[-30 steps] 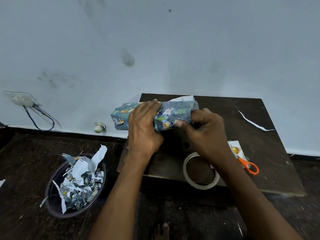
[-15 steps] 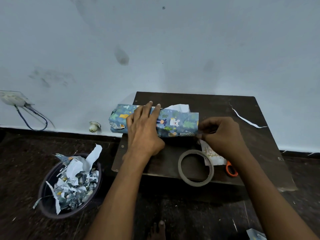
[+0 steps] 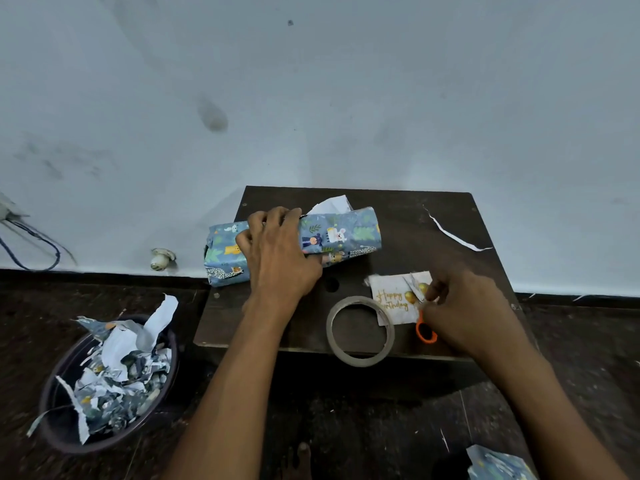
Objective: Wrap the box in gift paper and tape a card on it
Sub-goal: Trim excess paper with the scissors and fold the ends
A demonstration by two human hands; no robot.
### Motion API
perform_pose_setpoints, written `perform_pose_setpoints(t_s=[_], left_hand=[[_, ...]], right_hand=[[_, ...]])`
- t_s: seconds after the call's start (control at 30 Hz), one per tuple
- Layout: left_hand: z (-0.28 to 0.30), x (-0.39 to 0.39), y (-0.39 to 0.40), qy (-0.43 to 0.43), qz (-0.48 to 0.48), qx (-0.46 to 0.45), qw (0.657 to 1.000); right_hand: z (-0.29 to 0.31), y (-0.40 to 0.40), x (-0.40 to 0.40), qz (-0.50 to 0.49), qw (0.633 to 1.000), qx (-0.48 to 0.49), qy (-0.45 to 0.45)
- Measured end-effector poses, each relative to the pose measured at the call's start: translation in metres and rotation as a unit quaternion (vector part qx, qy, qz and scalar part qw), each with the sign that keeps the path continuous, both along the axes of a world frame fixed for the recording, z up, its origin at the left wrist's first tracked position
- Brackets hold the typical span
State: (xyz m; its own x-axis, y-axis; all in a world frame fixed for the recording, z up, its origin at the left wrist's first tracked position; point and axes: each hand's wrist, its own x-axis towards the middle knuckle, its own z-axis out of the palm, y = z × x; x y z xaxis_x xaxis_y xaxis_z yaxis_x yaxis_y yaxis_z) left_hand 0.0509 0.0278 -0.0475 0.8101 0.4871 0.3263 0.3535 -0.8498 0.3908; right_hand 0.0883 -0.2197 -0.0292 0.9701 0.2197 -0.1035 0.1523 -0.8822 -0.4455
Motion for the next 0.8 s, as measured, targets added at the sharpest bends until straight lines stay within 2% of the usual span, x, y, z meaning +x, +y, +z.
perform_pose_setpoints(t_s=[0.23, 0.47, 0.8], left_hand=[[0.005, 0.004, 0.001, 0.054, -0.033, -0.03, 0.998], [0.005, 0.008, 0.006, 0.022, -0.027, -0.055, 0.998], [0.007, 0.01, 0.0, 0.032, -0.05, -0.022, 0.998]], right_hand=[[0.006, -0.002, -0.008, 0.029, 0.999, -0.039, -0.007], [0.011, 0.008, -0.017, 0.015, 0.996, -0.083, 0.025], [0.023, 0.015, -0.022, -0.058, 0.993, -0.095, 0.041]])
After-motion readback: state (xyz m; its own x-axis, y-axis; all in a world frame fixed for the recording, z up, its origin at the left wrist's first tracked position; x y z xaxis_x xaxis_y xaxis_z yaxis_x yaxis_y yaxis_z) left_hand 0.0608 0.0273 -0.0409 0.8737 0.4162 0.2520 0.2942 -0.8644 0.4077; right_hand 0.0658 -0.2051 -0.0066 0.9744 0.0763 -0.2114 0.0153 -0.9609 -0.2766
